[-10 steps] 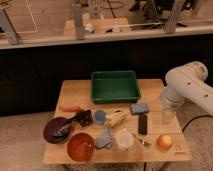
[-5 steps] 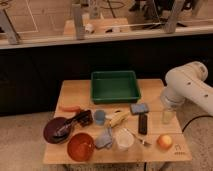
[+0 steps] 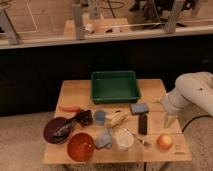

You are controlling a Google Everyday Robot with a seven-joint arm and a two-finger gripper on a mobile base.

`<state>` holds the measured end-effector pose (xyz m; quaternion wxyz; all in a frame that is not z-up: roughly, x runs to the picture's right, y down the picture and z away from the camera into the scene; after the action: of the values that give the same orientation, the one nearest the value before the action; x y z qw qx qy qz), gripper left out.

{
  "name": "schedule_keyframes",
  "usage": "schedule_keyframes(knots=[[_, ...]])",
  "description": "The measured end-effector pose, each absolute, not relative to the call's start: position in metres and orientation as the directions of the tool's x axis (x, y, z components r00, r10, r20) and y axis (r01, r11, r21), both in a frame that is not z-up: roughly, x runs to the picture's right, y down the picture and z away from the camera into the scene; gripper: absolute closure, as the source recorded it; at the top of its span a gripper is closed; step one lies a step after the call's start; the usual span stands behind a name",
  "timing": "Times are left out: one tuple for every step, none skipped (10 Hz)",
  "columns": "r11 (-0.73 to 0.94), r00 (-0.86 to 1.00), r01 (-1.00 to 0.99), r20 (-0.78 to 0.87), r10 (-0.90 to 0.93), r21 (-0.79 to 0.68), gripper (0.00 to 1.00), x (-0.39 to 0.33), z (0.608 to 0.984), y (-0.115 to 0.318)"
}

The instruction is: Place eraser in red bowl

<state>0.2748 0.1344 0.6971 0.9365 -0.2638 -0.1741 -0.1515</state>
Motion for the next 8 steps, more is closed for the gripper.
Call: schedule_keyframes(knots=[[0.798,0.805,0.481,0.544,-0.238,-0.362,0.2,0.27,0.699,0.136],[0.785,0.724,0.547,0.635,-0.268,-0.291,0.2,0.27,0.699,0.141],[0.78,0.67,0.579,0.683,-0.291,-0.236,0.2,0.27,0.698,0.142],[0.775,0.596,0.612,0.736,-0.321,-0.158,0.2,0.271,0.698,0.143],[0.763,0.566,0.632,0.752,-0.338,-0.133,0.2,0.267,0.698,0.144],[0.748,0.57,0.651,0.736,-0.366,-0.131,0.2,0.26,0.699,0.146],[0.734,0.587,0.667,0.697,-0.413,-0.127,0.2,0.255,0.701,0.148],[0.709,0.61,0.696,0.614,-0.501,-0.114,0.2,0.248,0.706,0.153]])
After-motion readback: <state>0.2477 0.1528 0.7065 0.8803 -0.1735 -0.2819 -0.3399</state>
